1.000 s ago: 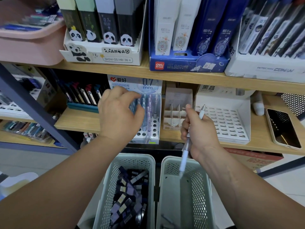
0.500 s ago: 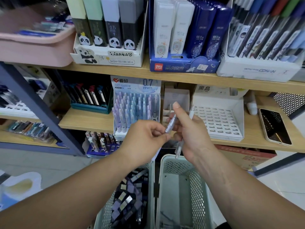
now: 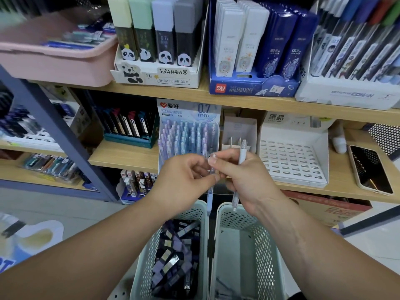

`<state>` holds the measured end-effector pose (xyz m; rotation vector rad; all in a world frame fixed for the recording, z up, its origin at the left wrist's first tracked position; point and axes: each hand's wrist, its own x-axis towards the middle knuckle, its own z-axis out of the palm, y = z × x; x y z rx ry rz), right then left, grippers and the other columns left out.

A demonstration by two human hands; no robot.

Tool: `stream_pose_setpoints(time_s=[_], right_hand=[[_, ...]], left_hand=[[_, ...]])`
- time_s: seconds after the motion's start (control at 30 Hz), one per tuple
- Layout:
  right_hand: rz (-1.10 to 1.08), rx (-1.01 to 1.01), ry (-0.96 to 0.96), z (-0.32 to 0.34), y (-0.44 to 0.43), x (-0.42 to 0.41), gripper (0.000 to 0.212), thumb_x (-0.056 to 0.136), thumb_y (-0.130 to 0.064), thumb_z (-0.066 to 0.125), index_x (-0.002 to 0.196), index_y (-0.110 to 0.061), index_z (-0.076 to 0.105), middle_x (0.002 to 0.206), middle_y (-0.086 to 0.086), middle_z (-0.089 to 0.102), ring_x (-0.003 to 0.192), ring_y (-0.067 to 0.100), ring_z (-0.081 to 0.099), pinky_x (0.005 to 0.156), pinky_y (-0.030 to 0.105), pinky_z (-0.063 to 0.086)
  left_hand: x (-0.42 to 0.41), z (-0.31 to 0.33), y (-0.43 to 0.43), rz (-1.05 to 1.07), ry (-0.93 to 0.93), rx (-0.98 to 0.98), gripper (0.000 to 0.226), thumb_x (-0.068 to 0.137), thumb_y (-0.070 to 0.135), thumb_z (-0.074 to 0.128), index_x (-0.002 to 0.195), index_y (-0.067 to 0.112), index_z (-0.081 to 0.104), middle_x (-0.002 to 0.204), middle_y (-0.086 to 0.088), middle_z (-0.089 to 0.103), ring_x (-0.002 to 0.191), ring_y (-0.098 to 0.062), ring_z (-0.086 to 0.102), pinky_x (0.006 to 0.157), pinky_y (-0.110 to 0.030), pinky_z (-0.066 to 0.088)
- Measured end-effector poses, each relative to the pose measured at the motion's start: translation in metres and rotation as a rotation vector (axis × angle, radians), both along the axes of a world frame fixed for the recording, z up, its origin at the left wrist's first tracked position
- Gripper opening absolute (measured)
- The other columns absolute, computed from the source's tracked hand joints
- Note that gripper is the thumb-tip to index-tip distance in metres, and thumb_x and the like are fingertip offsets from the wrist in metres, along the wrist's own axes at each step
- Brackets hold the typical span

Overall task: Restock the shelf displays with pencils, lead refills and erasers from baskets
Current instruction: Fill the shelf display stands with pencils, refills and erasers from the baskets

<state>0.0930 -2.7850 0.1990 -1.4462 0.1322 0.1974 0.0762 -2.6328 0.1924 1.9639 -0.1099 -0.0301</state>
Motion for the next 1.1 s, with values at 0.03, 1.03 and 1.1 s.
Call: stream_pose_setpoints(time_s=[0.03,1.03,1.1], right_hand=[[0.004,0.002,0.0,-0.001,0.002,0.0,0.008,0.081,-0.008,0.081,0.084,-0.011,0.075,0.069,0.002,0.065,0.054,0.007,0.054,0.042,0.019,0.033],[-0.138,-0.068,0.171,-0.01,-0.026,0.022,0.023,0.095,-0.038,0.06,0.105,-0.02,0.07,0.073,0.0,0.062,0.058,0.012,0.048,0.045,0.023,0.032],[-0.16,-0.058,0.156,-0.009,-0.029,0.023,0.019,0.094,-0.036,0.061,0.103,-0.022,0.07,0.071,0.0,0.062,0.057,0.012,0.047,0.045,0.023,0.031]], left_hand=[[0.001,0.0,0.001,0.014,-0.011,0.014,0.011,0.078,0.026,0.083,0.082,0.021,0.075,0.076,0.0,0.073,0.072,-0.024,0.069,0.071,-0.043,0.06],[0.056,-0.006,0.009,0.417,-0.408,0.374,0.029,0.088,0.021,0.072,0.11,0.028,0.055,0.071,0.012,0.061,0.071,-0.017,0.062,0.07,-0.042,0.054],[0.058,-0.007,0.008,0.422,-0.42,0.365,0.032,0.088,0.02,0.072,0.114,0.029,0.055,0.071,0.009,0.062,0.071,-0.017,0.062,0.07,-0.041,0.054]])
